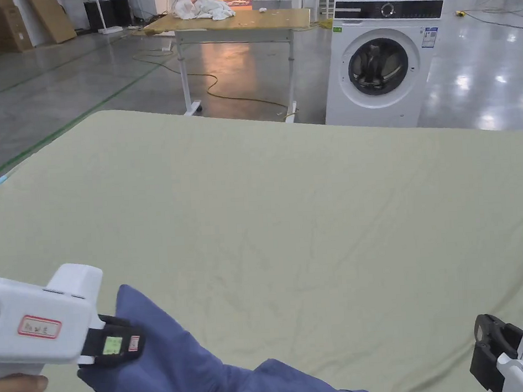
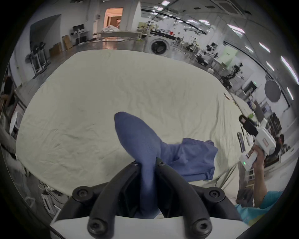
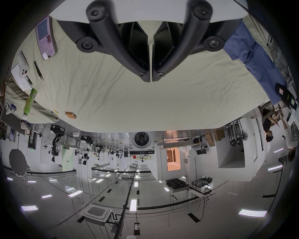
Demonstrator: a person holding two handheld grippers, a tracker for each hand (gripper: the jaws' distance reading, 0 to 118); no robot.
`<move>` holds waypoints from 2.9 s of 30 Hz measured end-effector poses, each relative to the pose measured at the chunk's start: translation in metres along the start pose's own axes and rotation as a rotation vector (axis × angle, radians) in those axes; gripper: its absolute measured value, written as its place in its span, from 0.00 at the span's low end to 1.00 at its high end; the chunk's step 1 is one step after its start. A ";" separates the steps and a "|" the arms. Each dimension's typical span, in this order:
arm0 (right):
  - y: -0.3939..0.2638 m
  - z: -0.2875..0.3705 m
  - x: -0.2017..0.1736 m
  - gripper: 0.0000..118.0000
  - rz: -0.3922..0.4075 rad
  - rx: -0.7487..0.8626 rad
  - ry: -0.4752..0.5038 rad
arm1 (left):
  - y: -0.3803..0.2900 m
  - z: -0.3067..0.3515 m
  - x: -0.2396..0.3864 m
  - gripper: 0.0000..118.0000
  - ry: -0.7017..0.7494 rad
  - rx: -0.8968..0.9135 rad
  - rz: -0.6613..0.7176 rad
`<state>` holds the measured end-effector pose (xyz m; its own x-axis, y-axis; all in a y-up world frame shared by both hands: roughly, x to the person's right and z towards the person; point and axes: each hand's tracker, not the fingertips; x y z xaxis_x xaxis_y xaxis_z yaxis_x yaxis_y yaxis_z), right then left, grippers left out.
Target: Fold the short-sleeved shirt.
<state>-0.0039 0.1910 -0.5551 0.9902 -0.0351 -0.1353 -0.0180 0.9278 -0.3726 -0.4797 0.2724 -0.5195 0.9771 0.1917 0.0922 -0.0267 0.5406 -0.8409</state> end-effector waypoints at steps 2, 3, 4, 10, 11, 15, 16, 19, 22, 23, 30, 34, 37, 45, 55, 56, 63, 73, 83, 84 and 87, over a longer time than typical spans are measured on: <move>0.000 0.001 0.002 0.01 0.003 -0.001 -0.004 | 0.002 -0.003 0.017 0.07 -0.003 -0.008 -0.054; 0.000 0.002 0.003 0.01 0.002 -0.001 -0.006 | 0.003 -0.005 0.026 0.07 -0.024 -0.011 -0.065; 0.000 0.002 0.005 0.01 0.001 0.001 -0.009 | 0.003 -0.007 0.036 0.07 -0.044 -0.017 -0.069; -0.002 0.005 0.013 0.01 -0.003 -0.001 -0.024 | 0.001 -0.035 0.086 0.08 -0.133 -0.071 -0.207; -0.002 0.005 0.013 0.01 -0.005 -0.003 -0.027 | -0.001 -0.043 0.095 0.08 -0.148 -0.078 -0.205; -0.005 0.008 0.016 0.01 -0.012 -0.008 -0.038 | -0.009 -0.081 0.134 0.08 -0.187 -0.135 -0.242; -0.006 0.008 0.017 0.01 -0.014 -0.010 -0.040 | -0.011 -0.091 0.142 0.08 -0.198 -0.151 -0.251; -0.009 0.010 0.015 0.01 -0.016 -0.012 -0.043 | -0.019 -0.123 0.164 0.08 -0.210 -0.198 -0.258; -0.012 0.012 0.014 0.01 -0.021 -0.017 -0.039 | -0.028 -0.150 0.174 0.08 -0.195 -0.227 -0.228; -0.013 0.011 0.014 0.01 -0.022 -0.019 -0.039 | -0.031 -0.157 0.174 0.08 -0.184 -0.232 -0.203; -0.016 0.012 0.014 0.01 -0.029 -0.025 -0.038 | -0.037 -0.156 0.163 0.42 -0.292 -0.177 -0.039; -0.014 0.016 0.017 0.01 -0.029 -0.019 -0.042 | -0.034 -0.132 0.149 0.45 -0.415 -0.108 0.073; -0.013 0.018 0.019 0.01 -0.032 -0.015 -0.047 | -0.038 -0.127 0.141 0.44 -0.439 -0.019 0.083; -0.016 0.020 0.022 0.01 -0.038 -0.021 -0.058 | -0.079 -0.190 0.151 0.12 -0.367 -0.124 0.121; -0.016 0.019 0.015 0.01 -0.049 0.001 -0.052 | -0.070 -0.173 0.140 0.10 -0.422 -0.024 0.066; -0.014 0.018 0.013 0.01 -0.052 0.010 -0.049 | -0.064 -0.166 0.138 0.10 -0.427 0.024 0.053; 0.007 0.008 -0.011 0.01 -0.022 0.116 -0.049 | -0.022 -0.125 0.120 0.09 -0.145 0.444 -0.035; 0.041 0.003 -0.032 0.01 0.021 0.291 -0.094 | -0.009 -0.087 0.096 0.09 0.314 0.870 -0.104; 0.034 0.034 -0.044 0.01 0.091 0.291 -0.079 | -0.030 -0.062 0.077 0.09 0.441 0.934 -0.138; 0.029 0.039 -0.049 0.01 0.095 0.264 -0.056 | -0.034 -0.060 0.074 0.09 0.442 0.933 -0.129; 0.002 0.049 -0.074 0.01 0.099 0.162 0.064 | -0.043 -0.059 0.064 0.09 0.435 0.903 -0.099</move>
<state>-0.0706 0.2134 -0.5004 0.9738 0.0411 -0.2238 -0.0876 0.9754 -0.2022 -0.4038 0.2135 -0.5092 0.9710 -0.1062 -0.2140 0.0853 0.9908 -0.1046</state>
